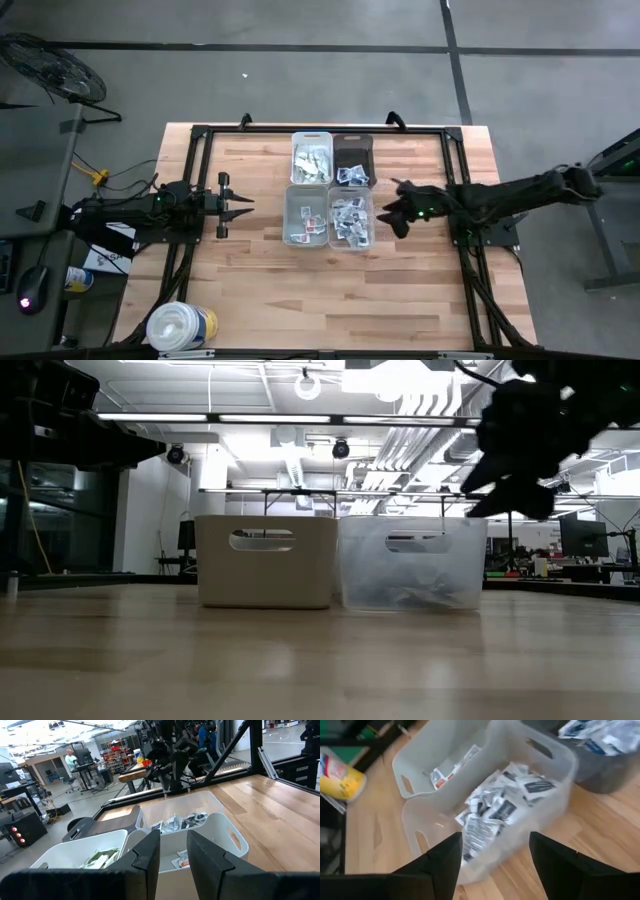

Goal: Pick & Place First Aid Supplies
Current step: Return to Home Position

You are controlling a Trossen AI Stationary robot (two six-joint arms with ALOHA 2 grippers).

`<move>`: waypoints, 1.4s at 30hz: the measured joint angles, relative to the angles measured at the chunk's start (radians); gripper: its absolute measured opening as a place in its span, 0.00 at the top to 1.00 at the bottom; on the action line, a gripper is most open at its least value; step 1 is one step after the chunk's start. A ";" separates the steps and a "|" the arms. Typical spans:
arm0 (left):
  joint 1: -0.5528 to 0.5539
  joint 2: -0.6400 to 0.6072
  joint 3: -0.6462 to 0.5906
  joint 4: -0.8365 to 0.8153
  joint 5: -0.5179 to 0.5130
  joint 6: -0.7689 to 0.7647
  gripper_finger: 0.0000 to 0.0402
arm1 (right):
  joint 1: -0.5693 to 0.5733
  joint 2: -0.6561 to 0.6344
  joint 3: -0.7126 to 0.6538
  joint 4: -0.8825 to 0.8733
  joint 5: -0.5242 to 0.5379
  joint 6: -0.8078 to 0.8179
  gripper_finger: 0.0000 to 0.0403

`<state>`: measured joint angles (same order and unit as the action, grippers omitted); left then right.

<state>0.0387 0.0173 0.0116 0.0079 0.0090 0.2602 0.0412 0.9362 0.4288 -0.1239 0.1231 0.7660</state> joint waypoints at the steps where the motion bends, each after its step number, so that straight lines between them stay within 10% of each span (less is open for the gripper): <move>1: 0.000 0.000 0.000 0.000 0.000 0.000 0.76 | 0.003 -0.042 -0.034 0.016 0.002 0.011 0.44; 16: 0.000 0.000 0.000 0.000 0.000 0.000 0.76 | 0.062 -0.397 -0.361 0.513 -0.152 -0.432 0.45; 42: 0.000 0.000 0.000 0.000 0.000 0.000 0.76 | 0.037 -0.768 -0.419 0.171 -0.279 -0.654 0.45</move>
<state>0.0387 0.0170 0.0116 0.0078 0.0090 0.2600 0.0784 0.1681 0.0097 0.0473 -0.1558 0.1117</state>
